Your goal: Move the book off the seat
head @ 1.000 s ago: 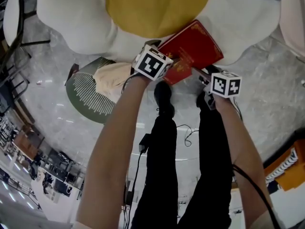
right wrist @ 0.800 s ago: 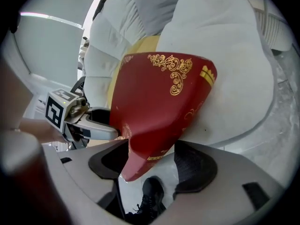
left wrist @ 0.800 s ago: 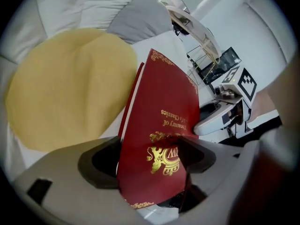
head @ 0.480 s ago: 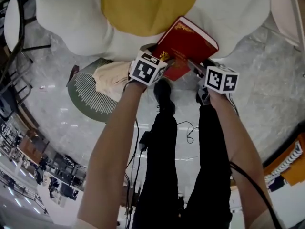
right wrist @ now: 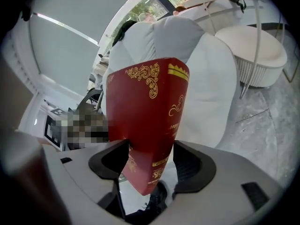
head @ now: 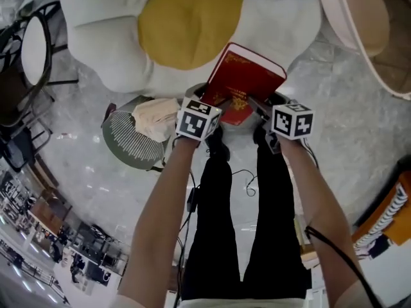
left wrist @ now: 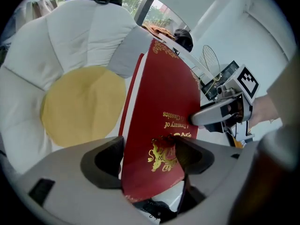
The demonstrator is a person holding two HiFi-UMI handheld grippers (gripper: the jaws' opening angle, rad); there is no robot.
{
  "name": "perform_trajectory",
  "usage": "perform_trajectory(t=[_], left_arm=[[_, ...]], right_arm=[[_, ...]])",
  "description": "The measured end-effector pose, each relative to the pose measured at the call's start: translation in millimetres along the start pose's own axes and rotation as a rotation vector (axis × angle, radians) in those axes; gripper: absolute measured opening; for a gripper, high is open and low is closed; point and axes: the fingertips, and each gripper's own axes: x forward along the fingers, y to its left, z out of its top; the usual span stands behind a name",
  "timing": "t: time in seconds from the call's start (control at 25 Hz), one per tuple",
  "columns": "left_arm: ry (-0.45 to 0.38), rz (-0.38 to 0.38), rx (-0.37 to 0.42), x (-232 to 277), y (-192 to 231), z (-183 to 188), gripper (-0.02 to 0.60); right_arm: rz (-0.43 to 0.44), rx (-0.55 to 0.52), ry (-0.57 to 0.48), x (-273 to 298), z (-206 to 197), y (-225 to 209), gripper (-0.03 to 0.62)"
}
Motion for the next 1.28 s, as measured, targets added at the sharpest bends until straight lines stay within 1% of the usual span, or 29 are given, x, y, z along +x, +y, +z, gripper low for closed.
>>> perform_trajectory(t=[0.24,0.68,0.88,1.12,1.28], left_arm=[[-0.001,-0.005,0.042,-31.9,-52.8,45.2,0.347],[-0.022,-0.021,0.074,-63.4,-145.8,131.6,0.344],[-0.011,-0.025,0.127,-63.1,-180.6,164.4,0.345],[-0.011,-0.066,0.185,-42.5,-215.6,196.2,0.345],[-0.010,-0.089,0.218,-30.7,-226.8,216.9,0.345]], right_arm=[[-0.001,-0.001,-0.021,-70.6,26.5,4.5,0.313],[-0.015,0.010,-0.064,-185.5,83.3,-8.1,0.313],[-0.023,0.041,-0.093,-227.9,100.6,-22.7,0.313],[-0.058,0.087,-0.144,-262.0,112.9,-56.6,0.313],[-0.075,0.113,-0.187,-273.9,126.9,-72.5,0.313]])
